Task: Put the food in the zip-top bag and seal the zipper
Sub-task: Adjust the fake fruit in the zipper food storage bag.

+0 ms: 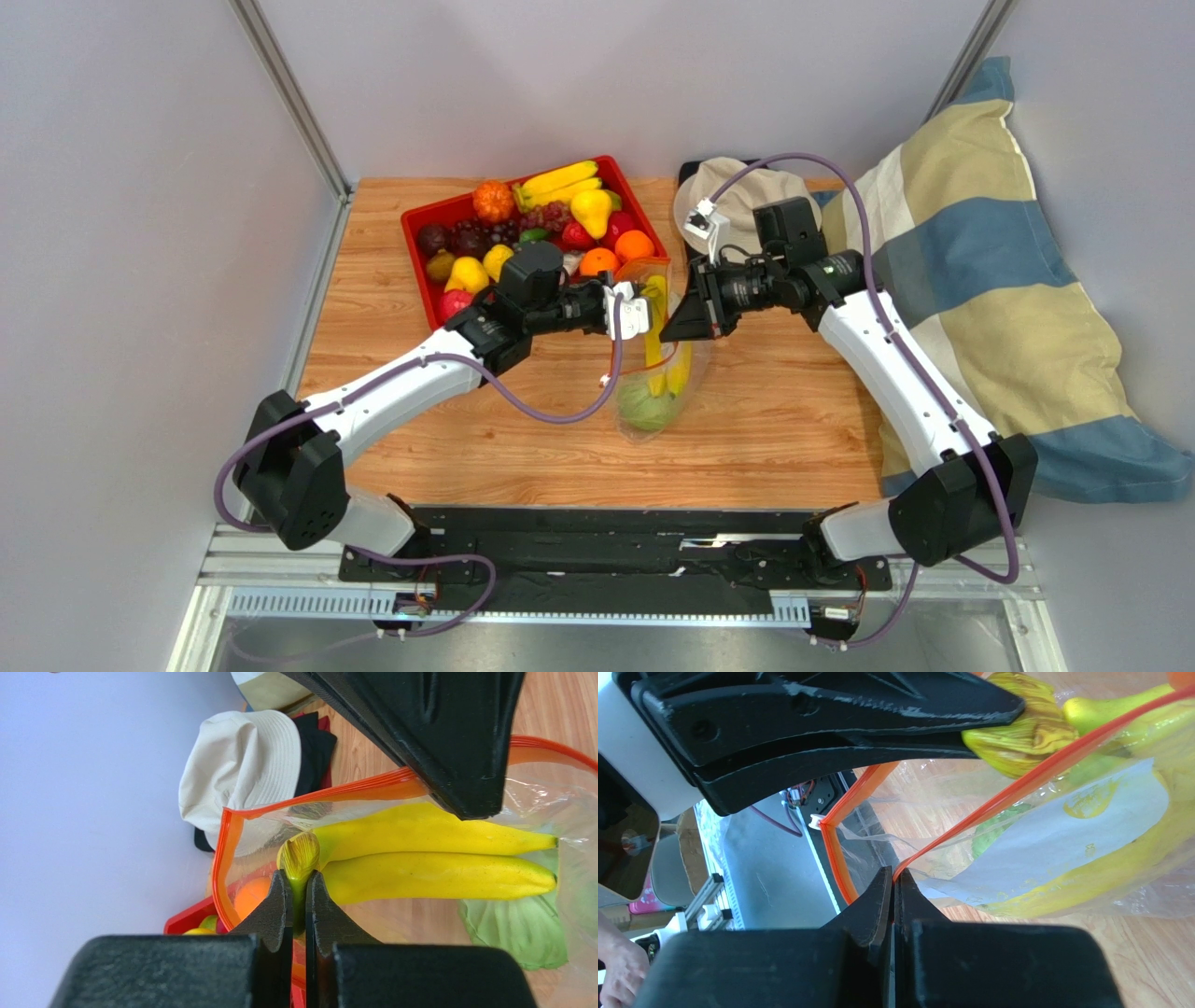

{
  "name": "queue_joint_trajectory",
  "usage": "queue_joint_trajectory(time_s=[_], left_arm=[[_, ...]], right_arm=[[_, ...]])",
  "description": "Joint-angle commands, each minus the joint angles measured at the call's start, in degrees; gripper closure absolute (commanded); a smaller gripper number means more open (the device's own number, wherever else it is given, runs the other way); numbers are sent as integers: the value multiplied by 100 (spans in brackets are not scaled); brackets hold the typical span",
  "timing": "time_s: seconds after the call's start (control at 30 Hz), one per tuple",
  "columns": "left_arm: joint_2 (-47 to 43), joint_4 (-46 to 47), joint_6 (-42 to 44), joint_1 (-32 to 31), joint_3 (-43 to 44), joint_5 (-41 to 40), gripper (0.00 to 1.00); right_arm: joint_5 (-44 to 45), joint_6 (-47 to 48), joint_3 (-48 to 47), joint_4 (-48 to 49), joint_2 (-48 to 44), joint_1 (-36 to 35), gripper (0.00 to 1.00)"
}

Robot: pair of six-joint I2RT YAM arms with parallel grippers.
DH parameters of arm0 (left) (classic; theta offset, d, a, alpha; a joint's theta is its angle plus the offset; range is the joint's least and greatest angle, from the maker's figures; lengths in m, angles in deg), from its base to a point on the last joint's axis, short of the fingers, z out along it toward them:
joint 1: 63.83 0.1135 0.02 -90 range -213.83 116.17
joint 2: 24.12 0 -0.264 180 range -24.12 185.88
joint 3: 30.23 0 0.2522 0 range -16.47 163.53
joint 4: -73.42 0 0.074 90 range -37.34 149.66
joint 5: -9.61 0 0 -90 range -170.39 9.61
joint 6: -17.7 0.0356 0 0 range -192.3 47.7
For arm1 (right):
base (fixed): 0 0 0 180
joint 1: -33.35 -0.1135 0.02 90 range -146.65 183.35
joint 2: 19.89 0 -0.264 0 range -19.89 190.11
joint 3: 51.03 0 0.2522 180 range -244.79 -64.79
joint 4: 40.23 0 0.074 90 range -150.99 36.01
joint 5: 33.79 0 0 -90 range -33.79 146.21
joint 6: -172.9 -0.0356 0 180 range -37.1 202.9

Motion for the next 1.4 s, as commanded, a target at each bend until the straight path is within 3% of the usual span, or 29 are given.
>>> queue_joint_trajectory(time_s=[0.0,0.17,0.3,0.4,0.57,0.7,1.1,1.33,1.37], left_arm=[[-220,-291,92,209,413,640,100],[-298,-523,20,315,661,598,100],[-614,477,389,211,38,318,100],[-641,988,583,-35,-279,-333,100],[-825,1262,1583,-176,-824,-273,100],[-905,2577,2059,-238,-1571,-543,100],[510,5171,3123,-792,-1845,-2109,100],[765,5350,3193,-888,-2064,-2057,100],[696,5297,3211,-889,-2134,-1969,94]], right_arm=[[-232,-355,14,377,-25,60,100],[-250,-627,119,535,-104,139,100],[-276,-926,251,824,-148,174,100],[-311,-1224,365,1053,-157,218,100],[-452,-2013,463,1553,-34,350,100],[-496,-2674,489,1906,98,491,100],[-671,-3387,630,2328,318,588,100],[-733,-3440,472,2355,476,710,100],[-742,-3440,454,2363,485,737,100]])
